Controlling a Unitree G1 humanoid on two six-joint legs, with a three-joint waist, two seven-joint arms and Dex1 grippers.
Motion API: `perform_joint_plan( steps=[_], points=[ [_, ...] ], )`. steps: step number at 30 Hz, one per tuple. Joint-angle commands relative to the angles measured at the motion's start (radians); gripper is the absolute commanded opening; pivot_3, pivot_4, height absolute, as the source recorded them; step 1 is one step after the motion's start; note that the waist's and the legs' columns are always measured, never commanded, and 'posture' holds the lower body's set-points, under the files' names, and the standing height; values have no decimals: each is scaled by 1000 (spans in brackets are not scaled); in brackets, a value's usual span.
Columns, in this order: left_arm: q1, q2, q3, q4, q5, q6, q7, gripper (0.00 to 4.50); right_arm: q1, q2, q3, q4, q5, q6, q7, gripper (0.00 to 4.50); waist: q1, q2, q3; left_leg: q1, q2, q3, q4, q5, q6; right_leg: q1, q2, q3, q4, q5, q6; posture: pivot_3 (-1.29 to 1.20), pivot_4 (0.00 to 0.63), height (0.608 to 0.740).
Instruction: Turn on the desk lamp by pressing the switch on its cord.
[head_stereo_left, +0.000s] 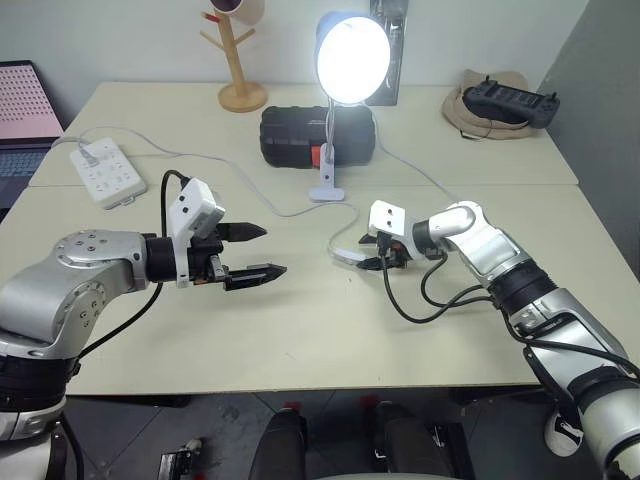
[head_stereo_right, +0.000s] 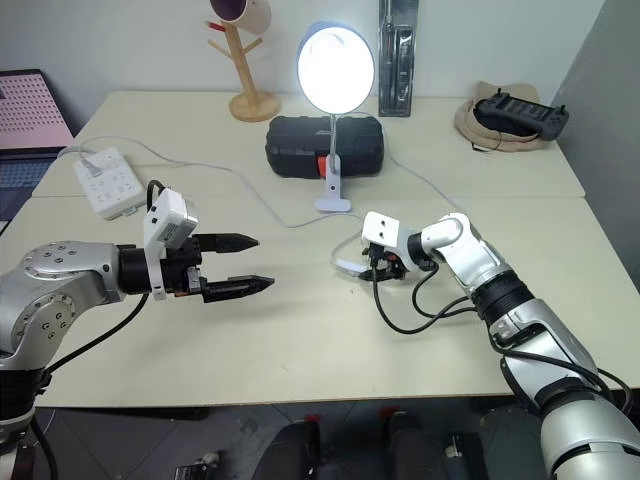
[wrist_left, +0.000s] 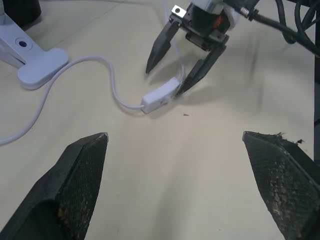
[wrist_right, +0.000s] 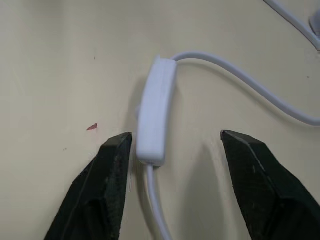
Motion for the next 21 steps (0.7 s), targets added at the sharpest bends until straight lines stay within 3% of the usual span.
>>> perform_joint_plan(
  steps=[1,4,6,9,12,21],
  points=[
    [-13,16,40,7,15,-8,-31,4500,60,-77,-90,-191,51,100,60,3924,1,0,0,0,0,0,0,0,0,0,0,0,0,0,0,0,150,740],
    [-11,20,37,24,27,-8,-57,4500,129,-131,-146,-353,103,217,76,4473,2,0,0,0,-1,0,0,0,0,0,-1,0,0,0,0,0,150,740],
    [-26,30,28,51,42,-10,-88,4500,202,-174,-221,-495,170,316,62,4473,2,0,0,0,-1,0,1,0,0,1,-1,0,1,0,0,0,150,740],
    [-63,45,30,120,73,-30,-127,4500,332,-136,-416,-681,271,418,-90,4473,2,0,0,1,0,-2,1,0,0,1,0,-1,2,0,0,0,150,740],
    [-107,26,22,175,97,-37,-133,4500,470,-142,-532,-848,334,516,-171,4473,2,0,0,1,0,-2,3,0,0,1,0,-1,4,-1,1,0,150,740],
    [-132,-14,-13,205,154,-79,-173,4500,578,-135,-571,-995,348,584,-332,4473,-4,0,0,5,0,1,12,0,1,3,1,2,15,-2,5,0,150,740]
  ],
)
